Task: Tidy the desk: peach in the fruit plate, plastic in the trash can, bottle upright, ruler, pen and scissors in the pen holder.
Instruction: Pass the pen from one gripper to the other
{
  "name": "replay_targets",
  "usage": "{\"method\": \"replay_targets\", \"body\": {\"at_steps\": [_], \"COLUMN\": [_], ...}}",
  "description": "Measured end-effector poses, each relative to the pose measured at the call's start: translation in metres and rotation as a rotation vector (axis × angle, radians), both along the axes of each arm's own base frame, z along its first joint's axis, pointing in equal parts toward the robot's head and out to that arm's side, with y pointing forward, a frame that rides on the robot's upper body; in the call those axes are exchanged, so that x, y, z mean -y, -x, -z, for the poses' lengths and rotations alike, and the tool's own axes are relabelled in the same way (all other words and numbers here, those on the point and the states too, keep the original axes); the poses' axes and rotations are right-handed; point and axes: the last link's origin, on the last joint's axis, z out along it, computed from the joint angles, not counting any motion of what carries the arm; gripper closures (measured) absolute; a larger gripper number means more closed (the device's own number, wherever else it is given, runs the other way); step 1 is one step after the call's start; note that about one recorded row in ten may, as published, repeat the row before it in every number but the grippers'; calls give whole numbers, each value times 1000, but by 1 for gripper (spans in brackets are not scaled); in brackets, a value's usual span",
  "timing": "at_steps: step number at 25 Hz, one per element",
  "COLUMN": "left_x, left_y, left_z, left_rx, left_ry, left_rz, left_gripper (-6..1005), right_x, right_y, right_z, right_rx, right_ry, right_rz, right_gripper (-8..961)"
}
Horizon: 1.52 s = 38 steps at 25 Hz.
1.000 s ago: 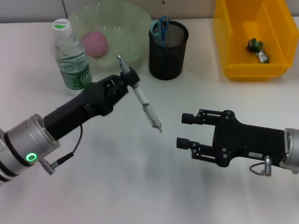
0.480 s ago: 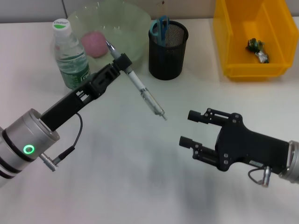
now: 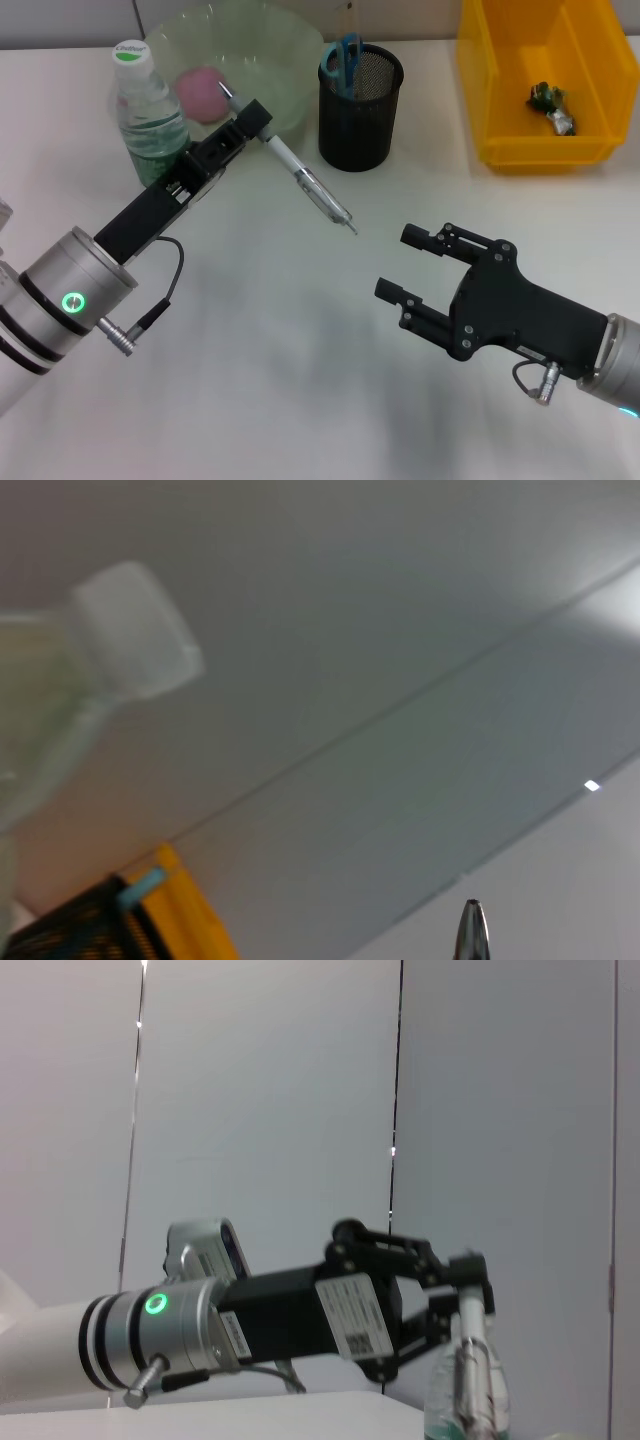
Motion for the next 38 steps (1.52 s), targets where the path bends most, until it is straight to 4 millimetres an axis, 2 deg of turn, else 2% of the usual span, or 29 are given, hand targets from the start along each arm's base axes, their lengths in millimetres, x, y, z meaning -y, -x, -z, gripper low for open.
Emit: {"method": "replay_targets", "body": {"at_steps": [4, 21, 27, 38], "left_x": [-2, -5, -6, -8], "left_y": [4, 5, 6, 1], "left_z": [4, 9, 11, 14], "left_rx": [15, 30, 34, 66], "left_ry": [13, 25, 32, 56], "left_rz": [-64, -119, -137, -152], "left_gripper": [853, 853, 853, 853], "right_x": [-2, -7, -10, -21], "right_y": [2, 4, 9, 15], "right_z": [2, 3, 9, 17], "right_rx": [-1, 6, 15, 32], "right_ry": [-14, -37, -107, -101], "right_rz": [11, 7, 10, 39], "right_gripper": [373, 375, 375, 376]}}
